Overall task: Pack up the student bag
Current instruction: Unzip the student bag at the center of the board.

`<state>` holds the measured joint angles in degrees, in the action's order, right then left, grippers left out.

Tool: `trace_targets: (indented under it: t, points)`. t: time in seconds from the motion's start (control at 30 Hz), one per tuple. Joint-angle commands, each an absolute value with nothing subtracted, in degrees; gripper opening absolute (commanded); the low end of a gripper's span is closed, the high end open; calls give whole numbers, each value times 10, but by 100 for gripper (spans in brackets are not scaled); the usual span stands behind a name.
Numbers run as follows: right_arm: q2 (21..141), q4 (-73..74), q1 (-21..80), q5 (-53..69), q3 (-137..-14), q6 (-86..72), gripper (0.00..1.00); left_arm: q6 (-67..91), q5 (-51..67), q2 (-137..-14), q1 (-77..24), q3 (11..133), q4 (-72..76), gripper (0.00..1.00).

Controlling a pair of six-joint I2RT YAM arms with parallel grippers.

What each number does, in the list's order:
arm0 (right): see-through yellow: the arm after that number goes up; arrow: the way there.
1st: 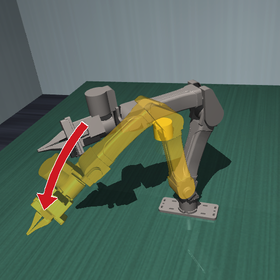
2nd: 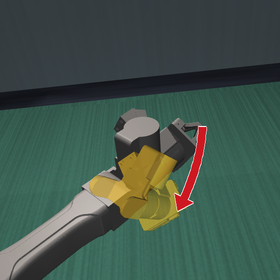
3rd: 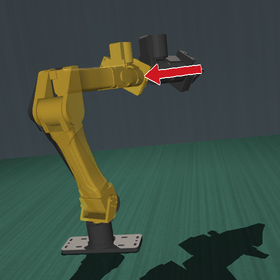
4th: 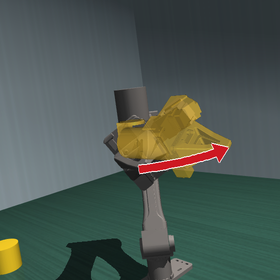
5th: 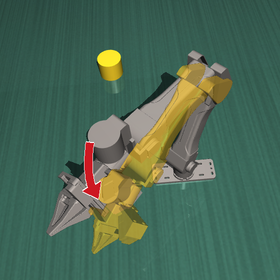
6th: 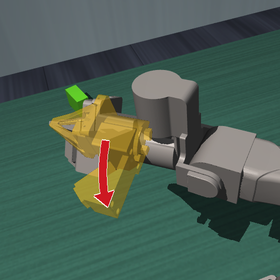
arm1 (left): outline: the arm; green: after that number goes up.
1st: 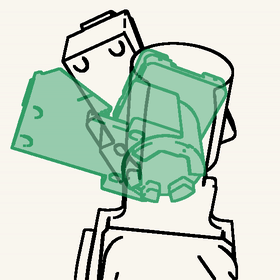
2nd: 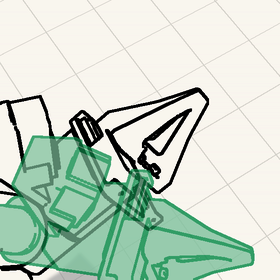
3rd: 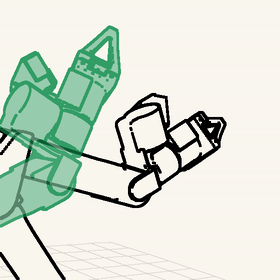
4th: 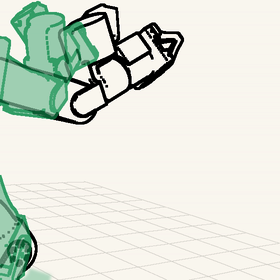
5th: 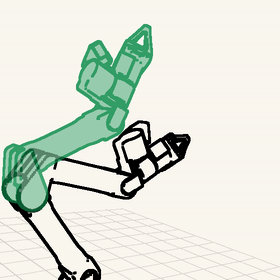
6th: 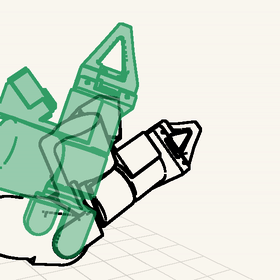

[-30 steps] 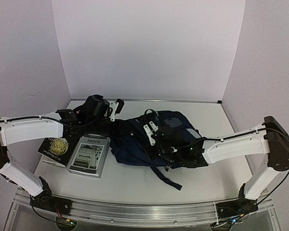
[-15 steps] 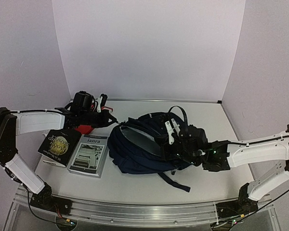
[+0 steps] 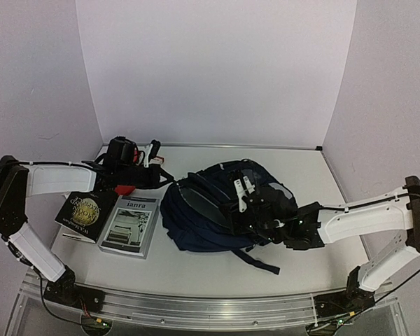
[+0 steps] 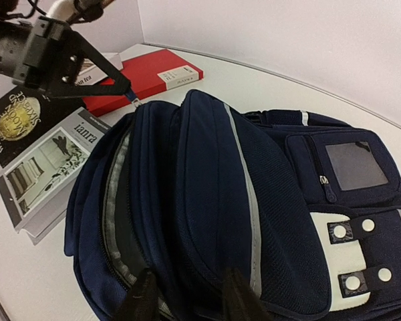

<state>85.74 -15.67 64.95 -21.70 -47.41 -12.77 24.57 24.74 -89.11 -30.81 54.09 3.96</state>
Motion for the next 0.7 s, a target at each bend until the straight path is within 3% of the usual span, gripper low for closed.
trace_targets:
  t: [0.0, 0.43, 0.67]
  points:
    - [912, -167, 646, -262, -532, -120, 40, 232, 264, -834, -334, 543, 71, 0]
    - [1036, -119, 652, -307, -669, -76, 73, 237, 261, -828, -350, 538, 81, 0]
    - [1099, -81, 651, -313, -723, -78, 75, 236, 258, -816, -350, 533, 76, 0]
